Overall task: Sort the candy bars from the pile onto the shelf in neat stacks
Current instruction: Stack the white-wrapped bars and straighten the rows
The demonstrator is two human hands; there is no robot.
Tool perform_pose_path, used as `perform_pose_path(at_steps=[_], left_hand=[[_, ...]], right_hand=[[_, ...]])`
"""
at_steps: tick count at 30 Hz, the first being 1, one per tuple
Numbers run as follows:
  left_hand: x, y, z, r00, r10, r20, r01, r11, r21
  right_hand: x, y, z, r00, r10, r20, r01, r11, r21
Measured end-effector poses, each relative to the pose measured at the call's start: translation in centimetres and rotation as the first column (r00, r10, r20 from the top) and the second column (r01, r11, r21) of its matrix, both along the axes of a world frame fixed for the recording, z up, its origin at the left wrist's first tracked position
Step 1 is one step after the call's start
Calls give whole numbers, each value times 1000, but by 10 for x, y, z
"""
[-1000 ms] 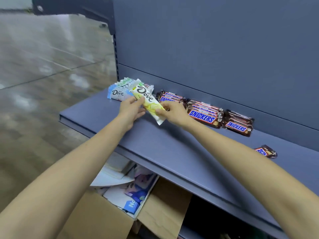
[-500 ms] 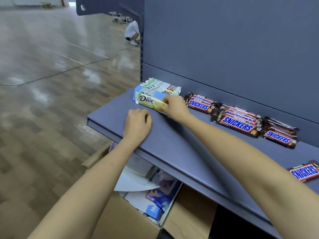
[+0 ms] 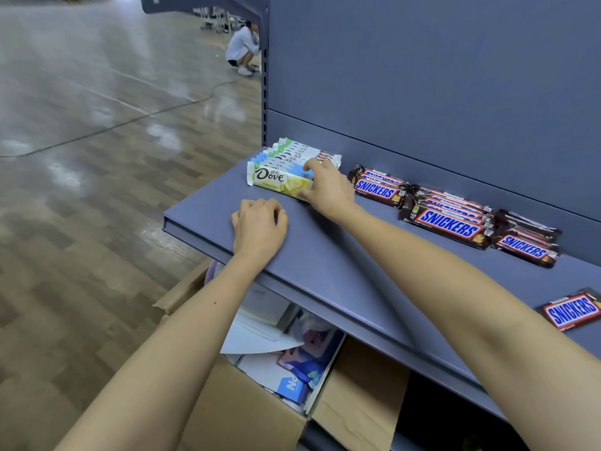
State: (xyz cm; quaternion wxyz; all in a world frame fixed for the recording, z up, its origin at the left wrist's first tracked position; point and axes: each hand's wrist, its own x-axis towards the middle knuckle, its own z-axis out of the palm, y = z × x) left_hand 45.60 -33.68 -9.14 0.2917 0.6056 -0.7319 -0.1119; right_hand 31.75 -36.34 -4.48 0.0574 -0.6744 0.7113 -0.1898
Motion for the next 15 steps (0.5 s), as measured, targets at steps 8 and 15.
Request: perform_pose_path(at_steps=[8, 15], left_hand=[[-2, 5, 7, 999, 15, 51, -17, 999, 40], [-85, 33, 36, 949, -310, 55, 310, 951, 10]], right_hand=[[-55, 58, -4, 999, 41, -33, -43, 997, -62], [-123, 123, 0, 991, -105, 89, 110, 993, -53]])
